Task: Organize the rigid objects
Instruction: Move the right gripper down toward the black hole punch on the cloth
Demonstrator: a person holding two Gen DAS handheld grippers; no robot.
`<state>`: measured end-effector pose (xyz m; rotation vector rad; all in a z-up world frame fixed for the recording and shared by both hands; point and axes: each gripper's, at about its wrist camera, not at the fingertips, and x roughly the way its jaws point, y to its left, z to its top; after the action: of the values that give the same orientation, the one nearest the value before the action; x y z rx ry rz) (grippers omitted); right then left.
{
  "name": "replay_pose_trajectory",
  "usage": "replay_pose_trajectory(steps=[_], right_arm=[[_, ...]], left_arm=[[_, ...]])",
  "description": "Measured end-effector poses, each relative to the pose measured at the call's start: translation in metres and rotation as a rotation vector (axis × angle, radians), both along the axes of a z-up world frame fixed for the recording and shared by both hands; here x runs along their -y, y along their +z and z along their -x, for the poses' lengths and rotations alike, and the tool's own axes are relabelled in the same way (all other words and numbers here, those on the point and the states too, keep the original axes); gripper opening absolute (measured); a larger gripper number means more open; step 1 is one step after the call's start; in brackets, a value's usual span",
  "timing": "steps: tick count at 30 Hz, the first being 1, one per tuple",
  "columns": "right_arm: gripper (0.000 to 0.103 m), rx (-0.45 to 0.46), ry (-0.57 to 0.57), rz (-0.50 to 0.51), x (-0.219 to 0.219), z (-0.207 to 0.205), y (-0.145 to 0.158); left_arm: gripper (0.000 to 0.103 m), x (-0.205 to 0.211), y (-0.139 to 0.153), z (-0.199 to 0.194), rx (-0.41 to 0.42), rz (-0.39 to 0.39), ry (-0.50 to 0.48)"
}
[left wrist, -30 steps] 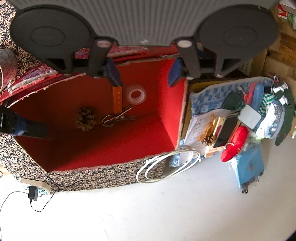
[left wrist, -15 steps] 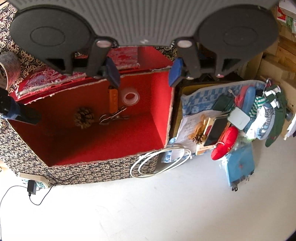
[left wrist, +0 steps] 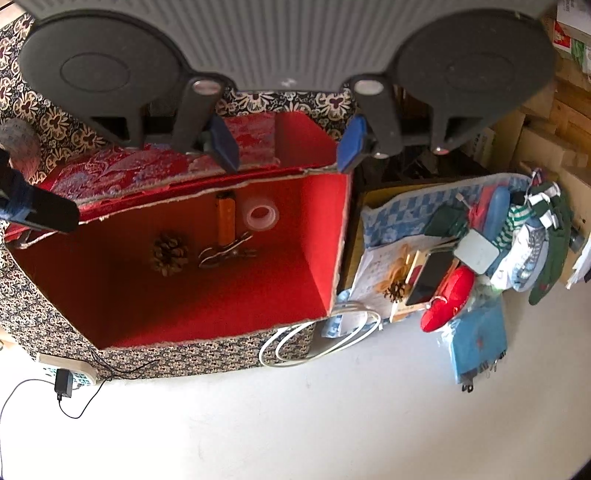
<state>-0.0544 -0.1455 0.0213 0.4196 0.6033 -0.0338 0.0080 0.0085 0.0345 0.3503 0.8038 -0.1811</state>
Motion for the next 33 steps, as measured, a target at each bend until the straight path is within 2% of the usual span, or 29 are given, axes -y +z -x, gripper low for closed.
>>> replay_pose_trajectory(steps=[20, 33], right_arm=[[0.014, -0.154, 0.021, -0.131, 0.01, 0.001, -0.032], [0.015, -0.22, -0.015, -0.14, 0.022, 0.001, -0.048]], left_arm=[[0.064, 0.008, -0.036, 0.002, -0.099, -0.03, -0.022], [0.065, 0.014, -0.062, -0.006, -0.184, -0.045, -0.032]])
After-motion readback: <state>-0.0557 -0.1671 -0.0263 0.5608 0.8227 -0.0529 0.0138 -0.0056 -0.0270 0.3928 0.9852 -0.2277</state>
